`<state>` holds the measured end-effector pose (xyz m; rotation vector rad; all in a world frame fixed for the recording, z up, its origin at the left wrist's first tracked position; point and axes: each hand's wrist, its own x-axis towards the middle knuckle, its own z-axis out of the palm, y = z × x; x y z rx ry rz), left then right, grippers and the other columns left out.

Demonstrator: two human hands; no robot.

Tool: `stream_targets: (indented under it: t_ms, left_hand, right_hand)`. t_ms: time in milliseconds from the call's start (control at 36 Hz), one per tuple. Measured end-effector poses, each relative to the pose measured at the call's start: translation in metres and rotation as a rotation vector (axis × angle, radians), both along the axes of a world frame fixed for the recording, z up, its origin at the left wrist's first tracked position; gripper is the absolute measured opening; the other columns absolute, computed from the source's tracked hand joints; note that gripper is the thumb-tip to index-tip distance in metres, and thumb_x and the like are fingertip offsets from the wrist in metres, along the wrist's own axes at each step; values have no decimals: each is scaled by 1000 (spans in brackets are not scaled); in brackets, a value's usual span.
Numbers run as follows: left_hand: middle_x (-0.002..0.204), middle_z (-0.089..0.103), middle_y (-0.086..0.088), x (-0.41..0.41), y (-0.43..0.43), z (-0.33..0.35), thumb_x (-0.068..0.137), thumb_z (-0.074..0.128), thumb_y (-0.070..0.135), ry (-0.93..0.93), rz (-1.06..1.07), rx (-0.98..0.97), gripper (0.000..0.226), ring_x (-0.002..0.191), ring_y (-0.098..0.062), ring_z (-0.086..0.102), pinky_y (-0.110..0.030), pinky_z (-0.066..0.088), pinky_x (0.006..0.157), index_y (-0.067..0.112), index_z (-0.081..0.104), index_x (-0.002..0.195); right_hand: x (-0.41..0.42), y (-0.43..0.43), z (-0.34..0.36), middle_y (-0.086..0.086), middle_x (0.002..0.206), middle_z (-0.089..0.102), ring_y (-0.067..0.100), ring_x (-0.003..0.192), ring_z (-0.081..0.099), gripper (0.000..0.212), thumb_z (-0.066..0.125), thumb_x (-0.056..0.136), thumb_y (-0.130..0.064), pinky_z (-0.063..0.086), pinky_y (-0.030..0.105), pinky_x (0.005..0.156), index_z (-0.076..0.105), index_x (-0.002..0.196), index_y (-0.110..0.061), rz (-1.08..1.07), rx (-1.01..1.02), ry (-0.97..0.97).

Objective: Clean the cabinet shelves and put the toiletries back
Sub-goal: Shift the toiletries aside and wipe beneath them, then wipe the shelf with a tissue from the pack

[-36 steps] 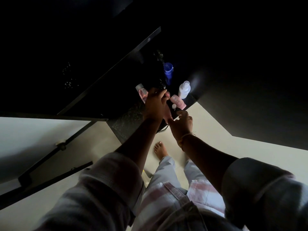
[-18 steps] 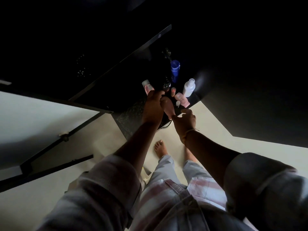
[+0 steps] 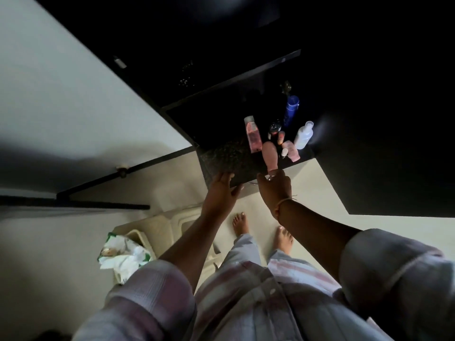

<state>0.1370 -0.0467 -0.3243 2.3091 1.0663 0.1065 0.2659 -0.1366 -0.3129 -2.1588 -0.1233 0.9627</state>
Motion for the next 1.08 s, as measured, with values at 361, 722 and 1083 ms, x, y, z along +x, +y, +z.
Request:
stream_targets:
  t_ms: [361,722,1083]
  left_hand:
    - [121,55,-4,-122,-33,9,88,63,41,43,374,-56,44,111,-21,54,-36,47,96,14,57,123]
    - [95,69,-15,-289,-48,-4,91,57,15,-9,1054,-107,19,91,-27,64,-27,44,78,2,69,95]
    - [146,45,-9,-410,-14,-84,90,60,27,185,1008,-251,44,134,-26,42,-40,39,108,18,56,132]
  right_hand:
    - [-82,30,16,15,123,59,32,113,55,43,65,88,-34,45,34,91,58,121,-7,559,99,-199]
    - [-243,78,12,14,132,50,32,118,53,50,62,89,-35,46,39,99,50,133,-14,1304,129,-249]
    - [-345,96,-14,15,137,48,34,124,49,53,58,89,-33,42,44,103,47,137,-11,1709,16,-384]
